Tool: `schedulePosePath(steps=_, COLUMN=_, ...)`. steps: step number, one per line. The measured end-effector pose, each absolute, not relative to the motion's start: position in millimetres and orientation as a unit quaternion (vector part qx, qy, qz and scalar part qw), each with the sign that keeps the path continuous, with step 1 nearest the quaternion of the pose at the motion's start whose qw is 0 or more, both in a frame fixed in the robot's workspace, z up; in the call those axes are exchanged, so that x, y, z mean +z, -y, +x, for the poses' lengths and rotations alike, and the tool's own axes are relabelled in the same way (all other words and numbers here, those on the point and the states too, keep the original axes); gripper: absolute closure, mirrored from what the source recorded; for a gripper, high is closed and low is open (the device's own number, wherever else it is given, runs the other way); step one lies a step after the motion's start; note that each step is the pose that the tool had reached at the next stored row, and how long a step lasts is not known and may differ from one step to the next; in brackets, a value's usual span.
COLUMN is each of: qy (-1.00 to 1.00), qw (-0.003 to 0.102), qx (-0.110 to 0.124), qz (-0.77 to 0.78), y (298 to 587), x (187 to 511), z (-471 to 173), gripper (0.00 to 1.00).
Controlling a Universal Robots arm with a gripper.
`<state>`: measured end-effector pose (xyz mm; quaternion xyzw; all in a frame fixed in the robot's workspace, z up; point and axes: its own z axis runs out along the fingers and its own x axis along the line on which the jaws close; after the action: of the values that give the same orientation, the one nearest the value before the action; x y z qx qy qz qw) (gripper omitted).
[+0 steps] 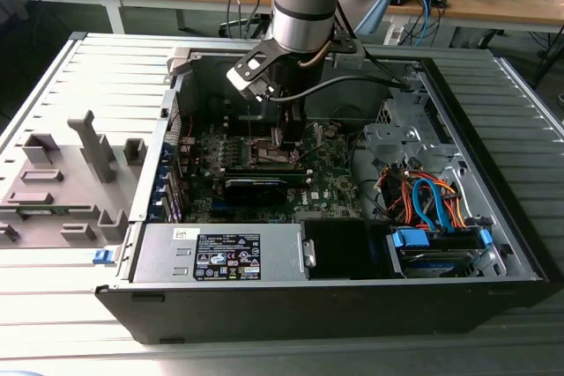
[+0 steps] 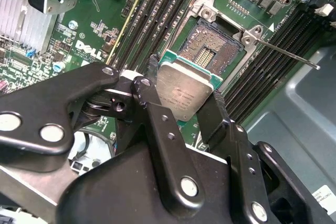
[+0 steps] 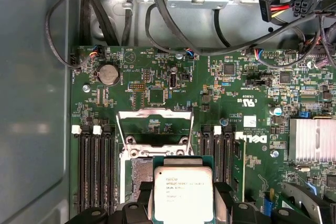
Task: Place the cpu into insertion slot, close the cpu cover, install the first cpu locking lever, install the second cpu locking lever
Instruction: 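Place the cpu into insertion slot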
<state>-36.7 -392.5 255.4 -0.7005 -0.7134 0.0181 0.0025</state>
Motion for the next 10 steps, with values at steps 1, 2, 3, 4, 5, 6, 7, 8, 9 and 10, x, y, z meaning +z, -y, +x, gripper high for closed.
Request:
schedulePosePath(steps=1, qy=0.713, qw=0.002, qx=0.018, qz=-0.701, y=392.5, x=255.1, z=-36.7, gripper=0.45)
schedulePosePath(steps=2, qy=0.713, qw=0.002, qx=0.018, qz=-0.701, y=392.5, x=254.9, z=-36.6, gripper=0.45)
schedulePosePath(steps=3, qy=0.713, qw=0.002, qx=0.018, qz=-0.701, y=392.5, x=254.8, z=-36.7, gripper=0.45)
schedulePosePath(steps=4, qy=0.713, qw=0.002, qx=0.018, qz=-0.701, y=392.5, x=254.6, z=-36.7, gripper=0.45)
schedulePosePath(steps=5, qy=0.713, qw=0.002, qx=0.018, qz=-0.701, y=392.5, x=254.3, z=-36.7, gripper=0.45)
schedulePosePath(steps=6, qy=0.713, qw=0.002, qx=0.018, qz=-0.701, y=392.5, x=254.0, z=-36.6, gripper=0.45)
schedulePosePath(steps=7, qy=0.713, qw=0.002, qx=0.018, qz=-0.701, y=392.5, x=253.9, z=-36.7, gripper=0.45)
schedulePosePath(steps=8, qy=0.713, qw=0.002, qx=0.018, qz=-0.701, y=392.5, x=253.5, z=-36.7, gripper=0.45)
schedulePosePath(steps=9, qy=0.713, qw=0.002, qx=0.018, qz=-0.701, y=392.5, x=253.2, z=-36.7, gripper=0.45)
schedulePosePath(steps=10, qy=0.713, qw=0.002, qx=0.018, qz=-0.701, y=392.5, x=253.1, z=-36.7, gripper=0.45)
